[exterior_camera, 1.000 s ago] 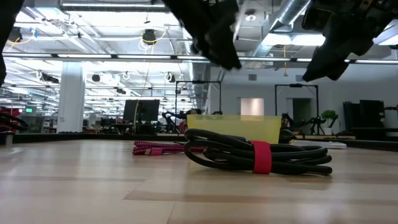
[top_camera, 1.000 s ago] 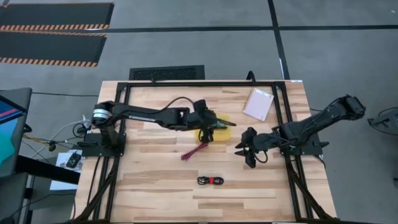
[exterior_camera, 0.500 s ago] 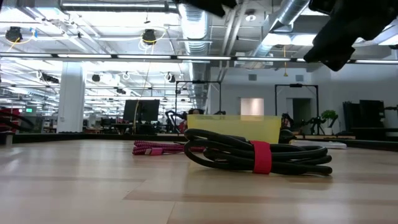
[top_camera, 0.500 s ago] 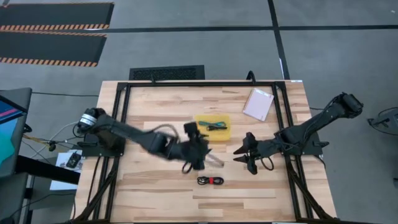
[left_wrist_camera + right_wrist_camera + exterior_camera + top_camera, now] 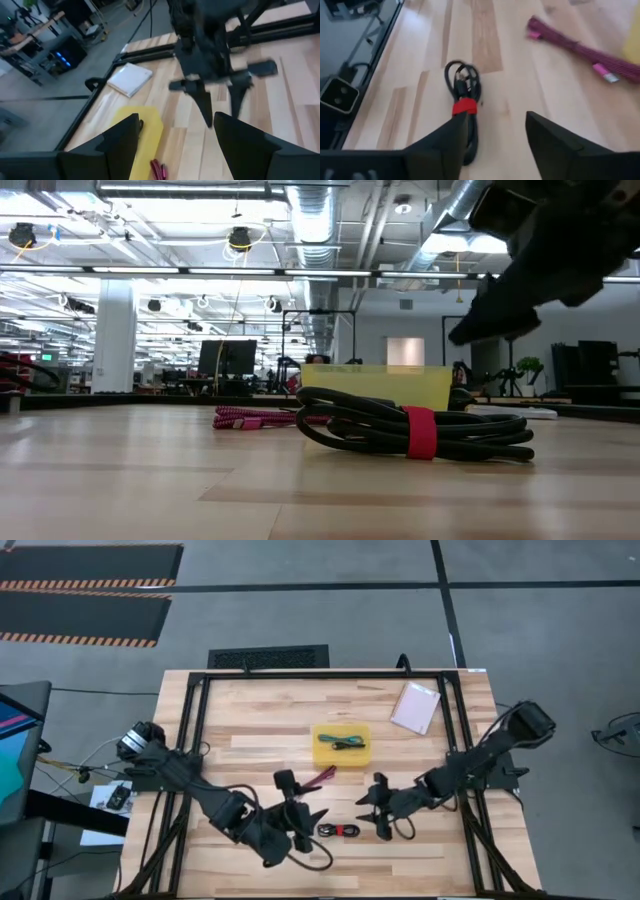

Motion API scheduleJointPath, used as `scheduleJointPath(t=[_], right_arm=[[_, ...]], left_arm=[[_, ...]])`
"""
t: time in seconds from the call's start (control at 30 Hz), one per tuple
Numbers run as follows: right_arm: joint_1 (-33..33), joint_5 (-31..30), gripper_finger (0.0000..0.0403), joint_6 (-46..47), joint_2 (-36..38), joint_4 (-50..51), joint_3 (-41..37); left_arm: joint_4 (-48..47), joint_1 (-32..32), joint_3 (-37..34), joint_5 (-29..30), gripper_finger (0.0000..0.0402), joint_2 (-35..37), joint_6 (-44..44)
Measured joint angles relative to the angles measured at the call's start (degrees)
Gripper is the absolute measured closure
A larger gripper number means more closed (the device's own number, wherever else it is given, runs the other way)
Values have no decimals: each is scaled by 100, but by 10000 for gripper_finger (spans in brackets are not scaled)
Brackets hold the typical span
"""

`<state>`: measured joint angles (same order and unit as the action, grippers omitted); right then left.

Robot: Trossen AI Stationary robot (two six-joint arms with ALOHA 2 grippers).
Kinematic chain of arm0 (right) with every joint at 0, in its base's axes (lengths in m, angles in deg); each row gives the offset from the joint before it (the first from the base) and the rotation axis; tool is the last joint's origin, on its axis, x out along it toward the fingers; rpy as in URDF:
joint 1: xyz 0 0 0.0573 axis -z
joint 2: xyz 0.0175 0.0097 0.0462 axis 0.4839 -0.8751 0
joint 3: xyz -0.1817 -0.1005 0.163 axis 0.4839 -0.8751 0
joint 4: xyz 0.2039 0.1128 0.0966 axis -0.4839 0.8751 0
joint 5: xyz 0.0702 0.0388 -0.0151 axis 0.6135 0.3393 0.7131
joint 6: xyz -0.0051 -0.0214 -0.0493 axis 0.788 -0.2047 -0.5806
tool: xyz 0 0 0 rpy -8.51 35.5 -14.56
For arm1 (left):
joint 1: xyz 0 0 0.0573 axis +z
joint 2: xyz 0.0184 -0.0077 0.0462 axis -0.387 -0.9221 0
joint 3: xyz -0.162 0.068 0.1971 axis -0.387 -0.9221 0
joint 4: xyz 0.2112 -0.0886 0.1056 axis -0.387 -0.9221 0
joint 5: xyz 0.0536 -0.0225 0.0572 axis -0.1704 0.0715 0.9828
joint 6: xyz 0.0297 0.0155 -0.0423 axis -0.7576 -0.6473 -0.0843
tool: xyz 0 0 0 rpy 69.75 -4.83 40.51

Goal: Pick and place USB-C Cables
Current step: Put the black charger cable into the yellow bin

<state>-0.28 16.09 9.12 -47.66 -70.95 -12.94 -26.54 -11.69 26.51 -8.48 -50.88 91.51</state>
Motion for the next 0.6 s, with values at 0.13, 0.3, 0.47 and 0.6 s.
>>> scheduleJointPath(t=[0.13, 0.3, 0.47, 0.6], right_arm=[[-104, 112, 132, -16, -537, 134, 371], [-281, 375, 107, -238, -1249, 573, 933], [-255, 725, 106, -255, -1786, 761, 1245], [-144, 938, 106, -191, -1894, 690, 1275]], left_arm=[[-125, -86, 201, 163, 155, 0, -29], [-128, -132, 340, 200, 155, 0, -101], [-167, -138, 347, 198, 155, 0, -98], [-175, -138, 347, 198, 155, 0, -96]])
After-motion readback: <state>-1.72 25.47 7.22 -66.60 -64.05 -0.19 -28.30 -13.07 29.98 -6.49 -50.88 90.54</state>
